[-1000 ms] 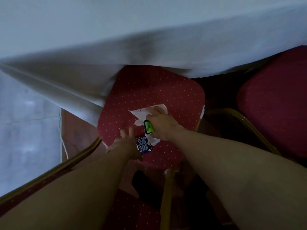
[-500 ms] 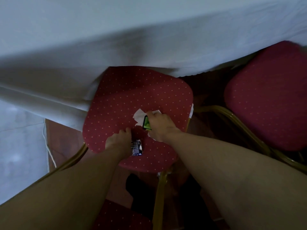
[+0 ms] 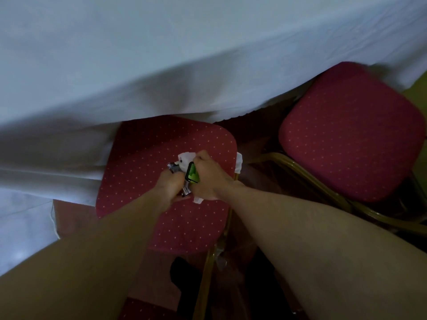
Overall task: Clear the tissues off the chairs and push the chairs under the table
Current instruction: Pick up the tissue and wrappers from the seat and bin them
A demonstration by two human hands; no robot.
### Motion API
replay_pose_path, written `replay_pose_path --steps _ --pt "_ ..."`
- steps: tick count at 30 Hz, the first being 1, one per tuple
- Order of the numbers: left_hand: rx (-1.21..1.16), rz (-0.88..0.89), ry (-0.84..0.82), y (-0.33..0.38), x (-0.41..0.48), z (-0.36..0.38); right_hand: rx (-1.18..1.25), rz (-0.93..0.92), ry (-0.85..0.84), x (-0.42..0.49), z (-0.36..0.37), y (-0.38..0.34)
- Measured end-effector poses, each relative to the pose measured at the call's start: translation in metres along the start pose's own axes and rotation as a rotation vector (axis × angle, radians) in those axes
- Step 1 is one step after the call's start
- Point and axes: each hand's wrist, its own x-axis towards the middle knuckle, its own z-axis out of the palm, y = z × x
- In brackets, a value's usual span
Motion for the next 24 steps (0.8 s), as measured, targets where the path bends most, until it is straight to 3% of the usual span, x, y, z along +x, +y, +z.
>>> replay_pose_path --steps 3,7,11,15,19,24 --pt "-0.296 -0.057 -0.13 0.014 -0.02 0.004 0.102 -0.039 -0.033 -0.006 -0.012 -0.011" --pt "-0.391 -0.041 -0.165 0.036 -0.05 -0.008 0.166 -0.058 -0.014 -0.02 -0.026 -0.041" --pt "-0.347 0.008 -0.144 0.061 -0.087 -0.029 0.135 -0.042 0.037 -0.029 -0.042 -0.086" --pt "-0.258 0.034 0.029 0.057 -0.064 -0.075 0.091 -0.038 0.101 -0.037 -0.057 -0.148" --pt "-0.208 0.091 -0.052 0.097 -0.183 -0.127 0.036 -0.055 0.132 -0.049 -0.067 -0.218" --pt "0.01 0.254 0.073 0.111 -0.236 -0.207 -0.141 -0.118 0.139 -0.055 -0.079 -0.312"
